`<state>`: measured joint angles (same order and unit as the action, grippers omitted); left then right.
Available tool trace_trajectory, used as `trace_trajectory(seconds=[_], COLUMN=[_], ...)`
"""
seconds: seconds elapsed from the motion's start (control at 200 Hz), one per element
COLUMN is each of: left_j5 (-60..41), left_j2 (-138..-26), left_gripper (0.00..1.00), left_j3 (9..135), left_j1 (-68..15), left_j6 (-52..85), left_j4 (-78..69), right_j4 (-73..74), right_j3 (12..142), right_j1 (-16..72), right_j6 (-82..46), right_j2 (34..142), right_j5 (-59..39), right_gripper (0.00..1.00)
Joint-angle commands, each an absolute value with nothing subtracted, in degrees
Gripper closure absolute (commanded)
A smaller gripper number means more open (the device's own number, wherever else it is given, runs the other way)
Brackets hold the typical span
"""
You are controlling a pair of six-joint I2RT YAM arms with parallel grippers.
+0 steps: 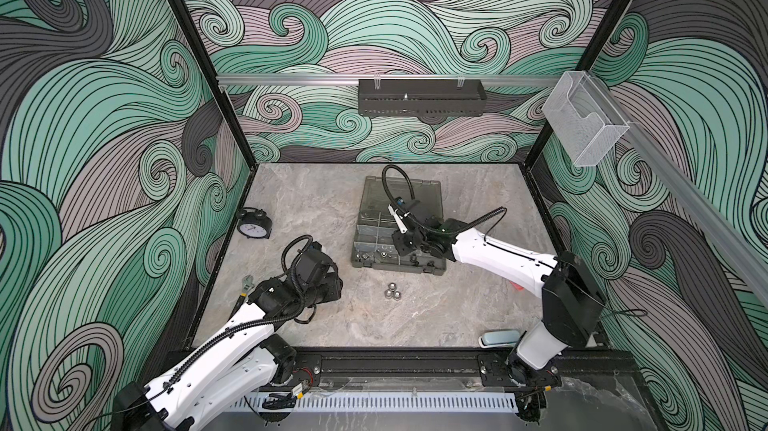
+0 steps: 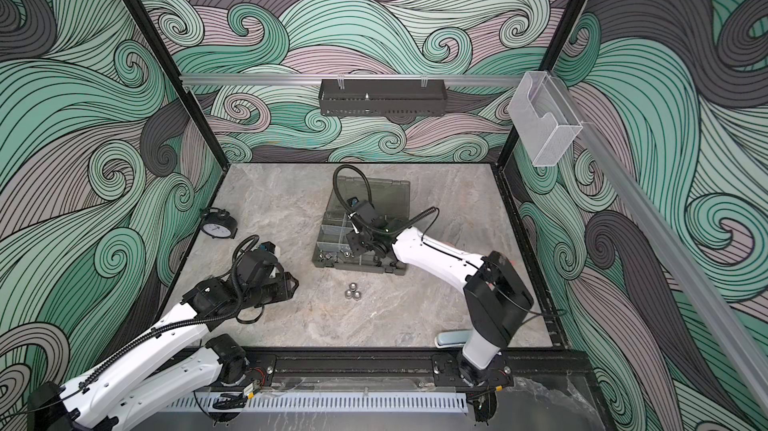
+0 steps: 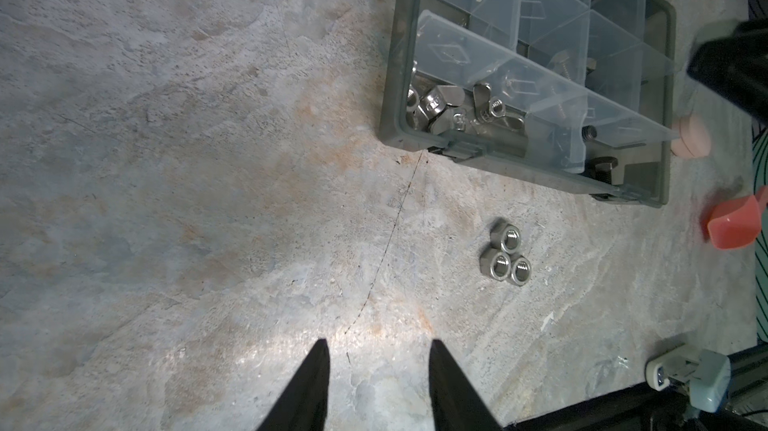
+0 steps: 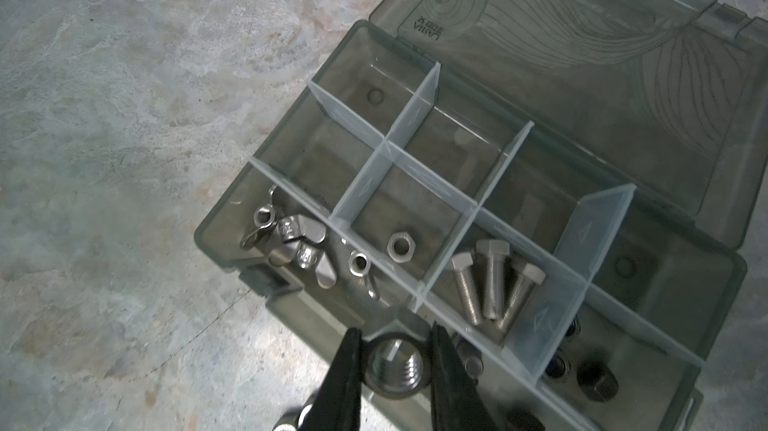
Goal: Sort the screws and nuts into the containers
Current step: 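Lift the nut with the right gripper and carry it over the compartment, then open the right gripper to drop the nut beside the other nut, then draw the right gripper back while the left gripper moves over the nuts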
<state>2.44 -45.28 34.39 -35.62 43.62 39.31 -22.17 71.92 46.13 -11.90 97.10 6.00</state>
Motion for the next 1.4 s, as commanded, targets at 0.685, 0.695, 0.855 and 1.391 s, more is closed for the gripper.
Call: trace_trajectory(seconds=[0.685,0.695,0.855,1.391], left_j5=[-3.0,-3.2,-3.1,-4.9], left_j2=[-46.0,-46.0,-46.4,-54.1], left_gripper=[0.57,0.57,0.57,0.57], left_j3=[33.2,33.2,32.8,33.7], left_j1=[-35.2,-35.2,-35.2,-39.2], left_j6=[45.7,45.8,45.8,45.8], left_j4=[39.2,39.2,38.3,34.4], right_j4=[-26.6,-26.6,-25.8,-24.2], right_j3=[84.0,84.0,81.9,57.7], right_j1=[43.7,43.7,43.6,43.8], right_j6=[-9.4,-9.3,-10.1,-17.7], right_j2=[109.6,109.4,106.9,79.5], right_j5=[3.2,3.0,2.5,1.8], right_gripper=[0.61,0.61,0.60,0.58])
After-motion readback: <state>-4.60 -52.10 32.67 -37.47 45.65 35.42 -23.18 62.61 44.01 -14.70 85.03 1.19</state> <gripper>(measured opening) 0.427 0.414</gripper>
